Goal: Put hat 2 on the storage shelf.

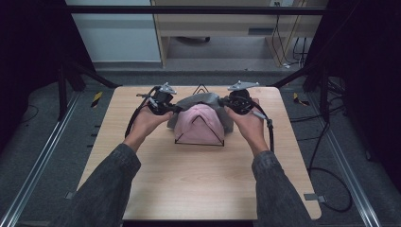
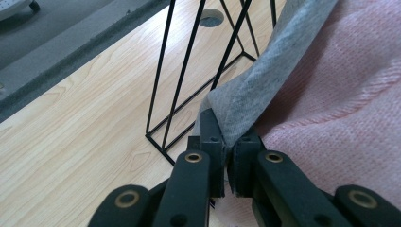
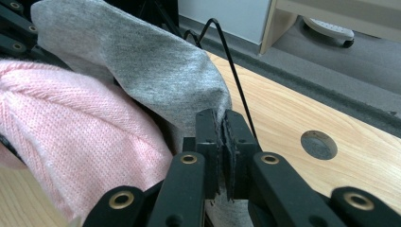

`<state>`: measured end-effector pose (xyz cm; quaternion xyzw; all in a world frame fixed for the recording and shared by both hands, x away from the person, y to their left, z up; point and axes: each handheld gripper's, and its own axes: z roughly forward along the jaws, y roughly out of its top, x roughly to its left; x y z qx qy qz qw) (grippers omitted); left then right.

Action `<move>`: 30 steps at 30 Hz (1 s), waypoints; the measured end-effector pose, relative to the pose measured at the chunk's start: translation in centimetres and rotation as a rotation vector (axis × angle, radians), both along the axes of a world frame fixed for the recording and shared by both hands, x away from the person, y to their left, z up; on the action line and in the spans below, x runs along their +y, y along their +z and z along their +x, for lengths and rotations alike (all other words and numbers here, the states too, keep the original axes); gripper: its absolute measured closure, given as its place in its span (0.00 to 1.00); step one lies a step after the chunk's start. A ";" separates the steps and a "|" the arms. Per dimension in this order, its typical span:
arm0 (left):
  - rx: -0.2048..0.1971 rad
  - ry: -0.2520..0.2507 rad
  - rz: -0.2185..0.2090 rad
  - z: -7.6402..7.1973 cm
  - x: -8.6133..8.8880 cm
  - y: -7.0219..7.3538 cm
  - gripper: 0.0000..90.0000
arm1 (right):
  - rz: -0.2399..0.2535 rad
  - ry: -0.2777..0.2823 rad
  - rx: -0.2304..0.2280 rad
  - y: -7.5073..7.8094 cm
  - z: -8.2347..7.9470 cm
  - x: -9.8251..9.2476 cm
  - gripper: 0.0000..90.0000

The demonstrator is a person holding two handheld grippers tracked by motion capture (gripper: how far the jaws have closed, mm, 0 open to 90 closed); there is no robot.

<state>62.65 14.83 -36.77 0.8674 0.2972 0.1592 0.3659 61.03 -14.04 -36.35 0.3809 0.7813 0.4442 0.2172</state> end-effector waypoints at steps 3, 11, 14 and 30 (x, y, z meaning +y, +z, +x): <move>0.001 0.000 0.009 0.0 0.0 -0.1 0.96 | -0.001 0.002 -0.003 -0.2 -0.1 0.0 0.96; 0.009 -0.008 0.000 0.0 -0.2 -0.8 0.96 | -0.021 0.010 0.011 -0.9 -0.2 -0.1 0.96; 0.016 -0.005 0.002 0.0 -0.2 -1.0 0.96 | -0.017 0.010 0.018 -1.1 -0.2 -0.1 0.96; 0.025 -0.001 0.009 -0.1 -0.4 -1.4 0.93 | -0.026 0.006 0.040 -1.6 -0.2 -0.3 0.94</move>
